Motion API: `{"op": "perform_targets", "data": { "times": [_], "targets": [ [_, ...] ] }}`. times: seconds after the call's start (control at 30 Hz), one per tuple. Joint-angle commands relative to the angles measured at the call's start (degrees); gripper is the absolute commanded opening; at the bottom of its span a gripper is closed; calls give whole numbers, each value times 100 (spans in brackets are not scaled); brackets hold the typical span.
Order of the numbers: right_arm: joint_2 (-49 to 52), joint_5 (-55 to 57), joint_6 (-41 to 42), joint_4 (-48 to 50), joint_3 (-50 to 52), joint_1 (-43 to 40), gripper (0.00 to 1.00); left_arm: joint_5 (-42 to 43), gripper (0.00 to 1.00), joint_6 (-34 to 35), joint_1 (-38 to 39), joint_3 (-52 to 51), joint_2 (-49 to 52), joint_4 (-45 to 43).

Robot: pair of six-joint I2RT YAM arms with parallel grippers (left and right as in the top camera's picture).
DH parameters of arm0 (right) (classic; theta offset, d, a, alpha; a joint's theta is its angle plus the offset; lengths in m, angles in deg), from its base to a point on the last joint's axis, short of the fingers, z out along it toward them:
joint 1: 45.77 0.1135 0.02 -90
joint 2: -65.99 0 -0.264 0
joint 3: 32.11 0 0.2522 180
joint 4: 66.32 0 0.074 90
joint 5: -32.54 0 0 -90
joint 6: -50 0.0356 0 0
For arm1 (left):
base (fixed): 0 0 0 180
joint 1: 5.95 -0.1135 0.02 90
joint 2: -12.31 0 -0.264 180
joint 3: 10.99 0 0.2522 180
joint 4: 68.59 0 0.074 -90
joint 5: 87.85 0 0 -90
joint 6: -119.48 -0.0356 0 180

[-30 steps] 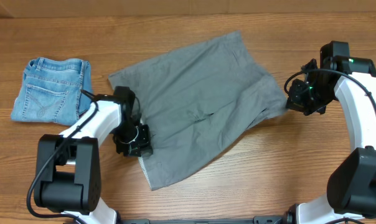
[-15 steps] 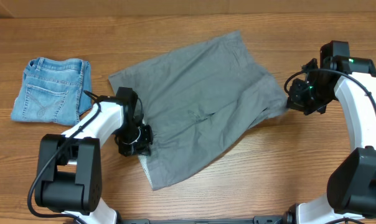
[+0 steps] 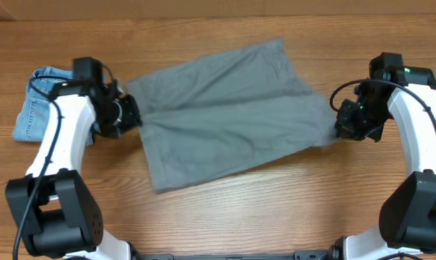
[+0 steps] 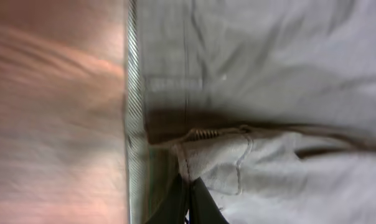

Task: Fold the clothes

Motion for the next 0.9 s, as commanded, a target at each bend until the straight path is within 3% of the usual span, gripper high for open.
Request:
{"op": "perform_targets", "data": {
  "times": [0.0,0.17,0.4,0.57,0.67,0.87],
  "targets": [
    [-37,199,50,-125,-63,-11,4,-461,4,-74,-103,96,-107,-173],
    [-37,251,50,20,-63,-11,5,-264,8,-103,-103,96,-107,13],
    [-35,254,50,201,-63,-11,7,35,23,-920,-20,76,-107,1403],
    [-37,254,50,234,-63,-11,7,350,25,-1147,20,-197,-109,2017],
    [-37,254,50,236,-63,-11,7,896,25,-1333,136,-595,-109,2059],
    [-37,254,50,243,-63,-11,7,1025,26,-1191,577,-1705,-109,1626]
  ]
}}
